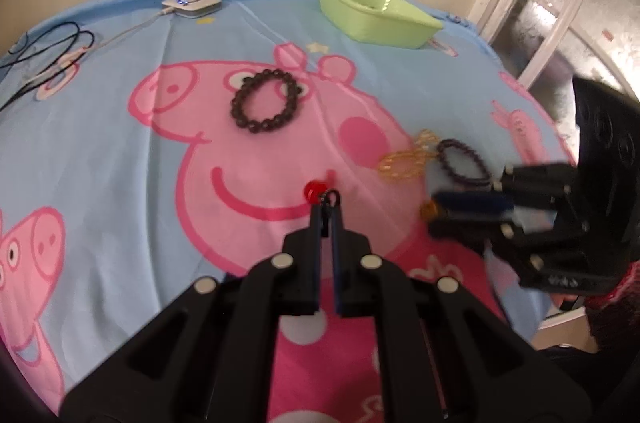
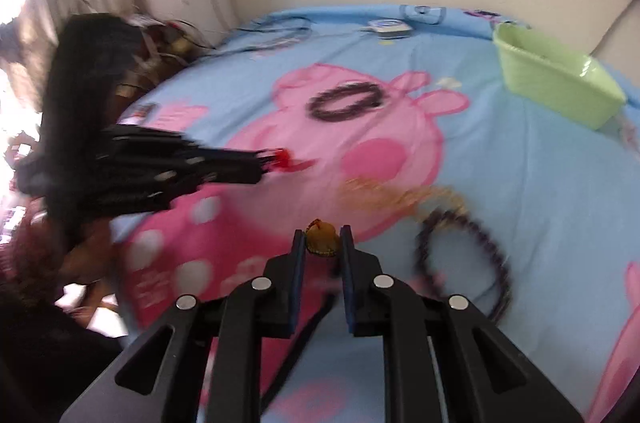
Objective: Organize jewelry
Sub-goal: 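Carry both held pieces over the green bowl and open both grippers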
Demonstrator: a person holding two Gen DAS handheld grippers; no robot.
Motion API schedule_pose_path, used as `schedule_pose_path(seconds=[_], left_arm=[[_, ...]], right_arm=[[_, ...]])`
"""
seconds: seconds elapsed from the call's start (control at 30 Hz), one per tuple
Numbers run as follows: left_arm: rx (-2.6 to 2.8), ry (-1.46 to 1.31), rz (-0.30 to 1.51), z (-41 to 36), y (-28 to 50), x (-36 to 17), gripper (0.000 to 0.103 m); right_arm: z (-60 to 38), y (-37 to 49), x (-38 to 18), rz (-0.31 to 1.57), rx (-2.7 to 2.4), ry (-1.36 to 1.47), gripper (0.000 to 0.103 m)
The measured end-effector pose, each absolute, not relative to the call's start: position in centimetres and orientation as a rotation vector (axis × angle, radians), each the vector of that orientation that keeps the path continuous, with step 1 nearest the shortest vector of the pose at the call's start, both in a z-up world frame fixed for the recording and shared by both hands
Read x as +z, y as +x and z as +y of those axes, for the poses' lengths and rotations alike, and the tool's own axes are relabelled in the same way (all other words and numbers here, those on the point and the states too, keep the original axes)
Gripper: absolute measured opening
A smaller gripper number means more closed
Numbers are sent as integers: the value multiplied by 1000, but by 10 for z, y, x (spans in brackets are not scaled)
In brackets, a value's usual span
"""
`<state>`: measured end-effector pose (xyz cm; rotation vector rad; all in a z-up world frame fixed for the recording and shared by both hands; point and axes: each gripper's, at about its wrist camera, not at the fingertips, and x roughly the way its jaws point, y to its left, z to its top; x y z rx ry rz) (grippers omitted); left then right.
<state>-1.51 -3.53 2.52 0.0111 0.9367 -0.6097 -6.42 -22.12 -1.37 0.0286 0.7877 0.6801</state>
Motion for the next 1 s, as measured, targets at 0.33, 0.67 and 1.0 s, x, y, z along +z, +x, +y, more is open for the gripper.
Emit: schedule_pose_path(seconds=[0.33,0.67,1.0], left_arm=[[-786,-29,888,-88,27,86,5],[-860,-66,881,-178,151,121,5],[-815,-45,1027,-248,212,73,5]], right_arm=[[-321,-28,36,619,556,330,0],[-394,57,60,516,345,357,0],[-421,94,28,479,243,380,20]])
